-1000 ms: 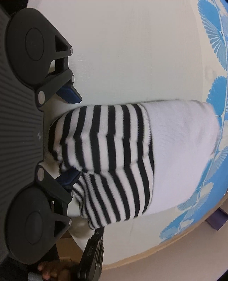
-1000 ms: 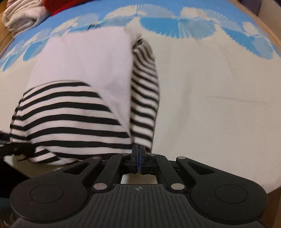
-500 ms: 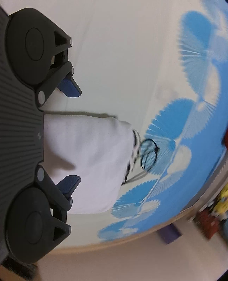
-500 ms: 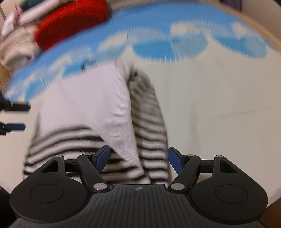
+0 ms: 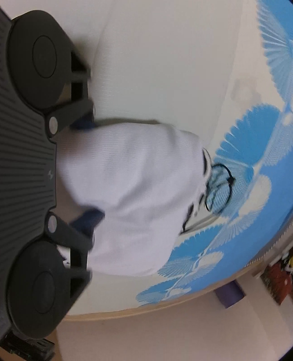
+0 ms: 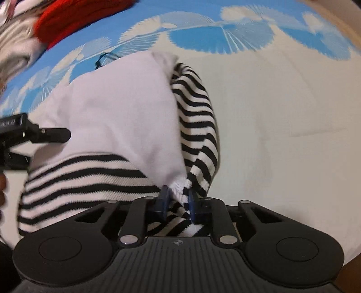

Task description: Fold small clothes

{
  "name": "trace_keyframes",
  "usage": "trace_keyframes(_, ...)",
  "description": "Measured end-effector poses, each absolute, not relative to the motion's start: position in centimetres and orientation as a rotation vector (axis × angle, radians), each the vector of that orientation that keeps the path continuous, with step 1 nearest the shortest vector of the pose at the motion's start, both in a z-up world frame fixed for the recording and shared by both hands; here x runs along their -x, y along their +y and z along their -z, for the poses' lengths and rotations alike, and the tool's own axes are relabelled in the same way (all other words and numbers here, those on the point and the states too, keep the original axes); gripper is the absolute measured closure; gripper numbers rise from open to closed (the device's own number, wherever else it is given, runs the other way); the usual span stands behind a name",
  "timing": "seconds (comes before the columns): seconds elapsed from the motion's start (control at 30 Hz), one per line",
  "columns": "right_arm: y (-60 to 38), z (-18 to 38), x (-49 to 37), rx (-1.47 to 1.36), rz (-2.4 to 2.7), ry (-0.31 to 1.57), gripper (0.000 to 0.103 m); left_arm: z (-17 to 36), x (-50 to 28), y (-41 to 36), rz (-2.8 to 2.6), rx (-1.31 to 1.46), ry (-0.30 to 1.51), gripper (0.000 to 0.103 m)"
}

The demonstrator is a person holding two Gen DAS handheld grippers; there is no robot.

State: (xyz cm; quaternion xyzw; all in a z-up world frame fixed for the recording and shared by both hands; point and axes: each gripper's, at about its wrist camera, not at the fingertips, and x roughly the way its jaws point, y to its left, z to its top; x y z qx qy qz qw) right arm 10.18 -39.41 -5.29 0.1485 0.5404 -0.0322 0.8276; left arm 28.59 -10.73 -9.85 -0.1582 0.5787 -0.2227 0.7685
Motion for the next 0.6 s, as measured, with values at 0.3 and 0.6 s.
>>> trace_keyframes(0.3, -34.9, 4.1, -12.1, -0.285, 0.018, 1.024, 0.097, 3.4, -29.2, -6.9, 0.445, 0.223, 1.016, 0.060)
trace_keyframes(0.6, -26.2, 4.6, -18.7, -0.240, -0.054, 1.050, 0.098, -0.6, -30.8, -0.3, 0.270, 0.087, 0.819, 0.038)
